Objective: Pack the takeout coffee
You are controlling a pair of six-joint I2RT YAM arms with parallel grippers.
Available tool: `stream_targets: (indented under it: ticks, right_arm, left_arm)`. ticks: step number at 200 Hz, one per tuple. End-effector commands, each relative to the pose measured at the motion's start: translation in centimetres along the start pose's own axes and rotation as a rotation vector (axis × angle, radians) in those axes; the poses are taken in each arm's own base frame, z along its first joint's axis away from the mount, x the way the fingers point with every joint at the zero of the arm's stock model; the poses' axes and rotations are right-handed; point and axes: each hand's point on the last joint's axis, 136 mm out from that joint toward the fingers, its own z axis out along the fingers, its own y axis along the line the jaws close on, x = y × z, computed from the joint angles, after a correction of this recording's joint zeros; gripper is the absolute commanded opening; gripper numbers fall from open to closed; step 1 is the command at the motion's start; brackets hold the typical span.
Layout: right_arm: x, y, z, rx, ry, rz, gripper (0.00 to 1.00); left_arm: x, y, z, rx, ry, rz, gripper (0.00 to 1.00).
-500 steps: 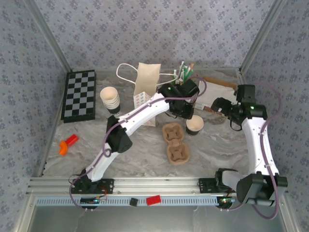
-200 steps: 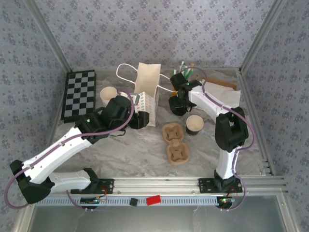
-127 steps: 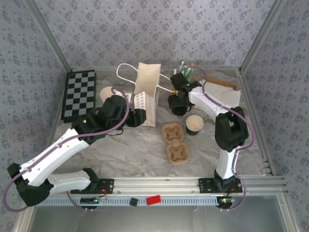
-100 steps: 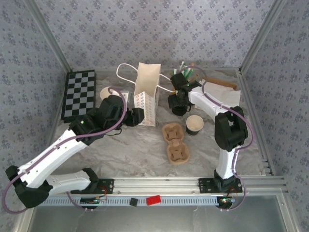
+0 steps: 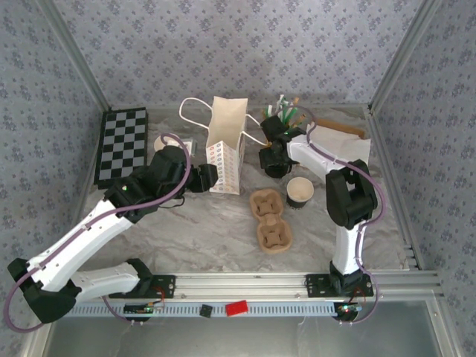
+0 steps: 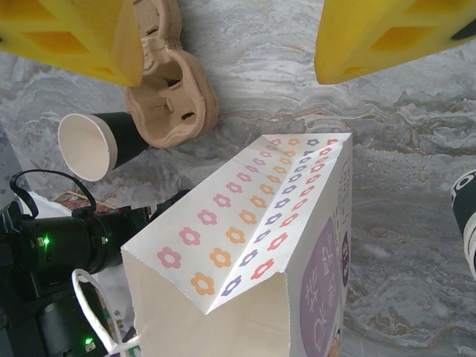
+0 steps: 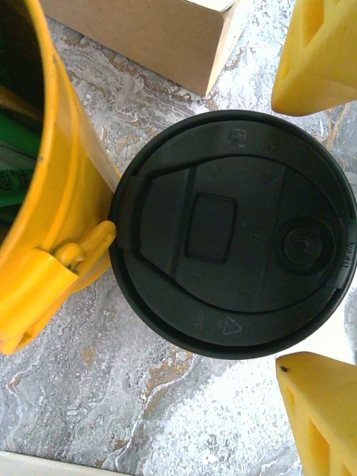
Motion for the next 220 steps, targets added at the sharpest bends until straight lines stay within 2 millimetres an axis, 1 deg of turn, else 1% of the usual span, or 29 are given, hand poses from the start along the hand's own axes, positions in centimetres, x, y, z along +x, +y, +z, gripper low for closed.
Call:
stream_targets:
  ticks: [1,25,60,86,106,163,181,204,220]
  right_arm:
    - [0.2,-0.5,0.8,0.030,0.007,0.016,0.86]
    - [0.0,-0.7,0.9,0.034,0.002,0.021,0.88]
    - [-0.5,-0.6,1.0,0.029,-0.007,0.023,0.86]
    - [-0.5,-0.6,1.0,0.028,-0.007,0.031,0.89]
    - [-0.7,-0.9,1.2,0.029,-0.010,0.041,0.87]
    - [-1.3,-0.5,0.9,0.007,-0.027,0.036,0.81]
    - [-1.2,-0.3,1.0,0.002,-0.022,0.032,0.77]
    - [-1.2,-0.3,1.1,0.000,-0.020,0.029,0.76]
    - [-1.6,-0.2,0.6,-0.005,-0.032,0.031,0.74]
  left_arm:
    - [-0.5,0.2,-0.5,0.001,-0.029,-0.016,0.62]
    - [-0.5,0.4,-0.4,-0.005,-0.028,-0.019,0.62]
    - [-0.5,0.5,-0.4,-0.007,-0.028,-0.021,0.62]
    - [-0.6,0.6,-0.4,-0.009,-0.031,-0.023,0.63]
    - [-0.5,0.7,-0.3,-0.012,-0.028,-0.026,0.63]
    - [-0.6,0.7,-0.2,-0.008,-0.027,-0.033,0.63]
    - [-0.6,0.7,-0.2,-0.010,-0.026,-0.033,0.63]
    - [-0.5,0.8,-0.2,-0.011,-0.024,-0.035,0.63]
    - [-0.6,0.7,-0.2,-0.009,-0.024,-0.035,0.63]
